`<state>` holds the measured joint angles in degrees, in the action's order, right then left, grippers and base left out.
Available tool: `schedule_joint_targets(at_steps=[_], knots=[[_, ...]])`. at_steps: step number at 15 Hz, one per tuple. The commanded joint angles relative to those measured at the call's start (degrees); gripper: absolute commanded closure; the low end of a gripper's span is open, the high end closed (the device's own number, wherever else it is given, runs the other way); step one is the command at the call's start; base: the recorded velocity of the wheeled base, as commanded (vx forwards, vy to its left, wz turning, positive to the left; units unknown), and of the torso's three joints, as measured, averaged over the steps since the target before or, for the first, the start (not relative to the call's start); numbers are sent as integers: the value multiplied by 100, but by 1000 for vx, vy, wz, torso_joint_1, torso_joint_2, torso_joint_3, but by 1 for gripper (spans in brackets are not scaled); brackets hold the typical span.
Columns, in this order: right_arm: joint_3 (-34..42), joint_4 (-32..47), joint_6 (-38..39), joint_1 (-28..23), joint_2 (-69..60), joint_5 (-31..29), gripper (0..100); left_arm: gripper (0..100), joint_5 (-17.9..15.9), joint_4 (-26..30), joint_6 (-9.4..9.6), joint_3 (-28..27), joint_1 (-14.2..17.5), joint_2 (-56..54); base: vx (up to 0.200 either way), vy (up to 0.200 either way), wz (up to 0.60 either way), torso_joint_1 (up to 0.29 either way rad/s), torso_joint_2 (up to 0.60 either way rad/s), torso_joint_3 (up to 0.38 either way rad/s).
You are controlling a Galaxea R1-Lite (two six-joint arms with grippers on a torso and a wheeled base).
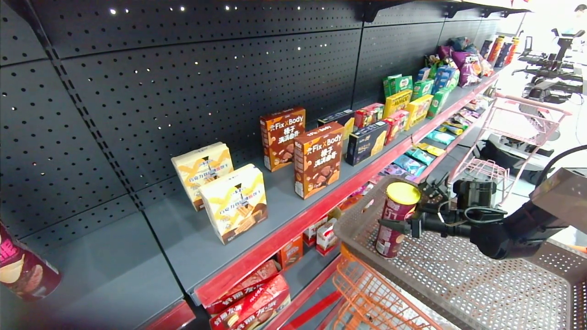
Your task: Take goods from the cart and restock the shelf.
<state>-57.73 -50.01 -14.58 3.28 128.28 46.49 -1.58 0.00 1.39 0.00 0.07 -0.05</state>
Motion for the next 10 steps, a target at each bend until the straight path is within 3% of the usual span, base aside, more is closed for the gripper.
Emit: schedule_joint_targets(at_steps=[1, 3, 4, 10], knots=[[-1, -18, -1, 15, 39, 0, 0, 0, 0, 0, 2, 0, 1, 5, 0, 0, 0, 0, 0, 0], [8, -53, -10, 24, 83, 53, 0, 0, 0, 0, 2, -9, 1, 5, 0, 0, 0, 0, 0, 0], [8, -53, -10, 24, 83, 53, 100, 0, 0, 0, 2, -9, 1, 5, 0, 0, 0, 0, 0, 0], [359, 79, 69, -3, -480, 88, 100, 0, 0, 0, -7, 0, 1, 5, 0, 0, 0, 0, 0, 0]])
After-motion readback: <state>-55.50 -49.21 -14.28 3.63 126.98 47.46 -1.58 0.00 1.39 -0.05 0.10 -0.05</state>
